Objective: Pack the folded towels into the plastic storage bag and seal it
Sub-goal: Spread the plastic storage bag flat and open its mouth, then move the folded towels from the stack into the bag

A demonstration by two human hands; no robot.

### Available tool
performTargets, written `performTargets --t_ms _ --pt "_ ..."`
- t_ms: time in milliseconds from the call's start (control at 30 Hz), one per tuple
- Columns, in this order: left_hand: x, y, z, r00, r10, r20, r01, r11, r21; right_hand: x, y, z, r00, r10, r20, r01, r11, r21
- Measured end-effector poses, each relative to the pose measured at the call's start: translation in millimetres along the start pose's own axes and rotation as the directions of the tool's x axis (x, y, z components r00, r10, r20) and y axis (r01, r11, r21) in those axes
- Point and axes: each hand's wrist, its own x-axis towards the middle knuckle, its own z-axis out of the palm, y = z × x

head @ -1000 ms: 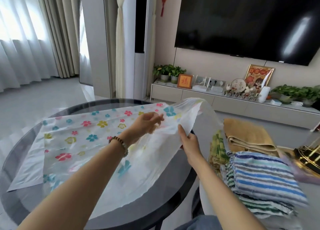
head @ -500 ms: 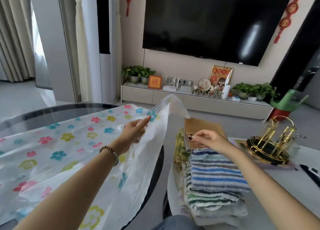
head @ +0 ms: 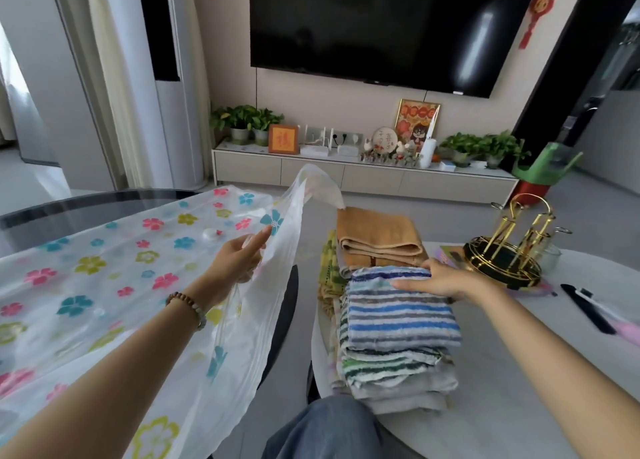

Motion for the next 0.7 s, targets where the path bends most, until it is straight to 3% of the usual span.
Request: performTargets --t_ms 133,367,533,700 --pt "-0.7 -2.1 1.6 1.0 -0.01 0.01 0.01 1.0 0.016 -13.0 16.2 5.9 0.992 0.105 0.071 -0.119 0.967 0.224" --pt "-2.9 -10.3 2.8 0.999 -0.039 -0.014 0.04 0.998 0.048 -27.5 26.1 15.4 0.991 0.108 0.075 -0.131 0.854 0.504" --pt "-7.1 -9.8 -16.1 1.0 -0.016 0.008 0.016 0.999 0.035 -31.8 21.4 9.1 1.0 -0.02 -0.023 0.03 0.76 0.649" --pt "-14.1 -9.1 -35.6 0.999 -0.047 0.015 0.046 0.996 0.072 -51.7 7.9 1.2 0.983 -0.186 -0.011 0.112 0.545 0.831"
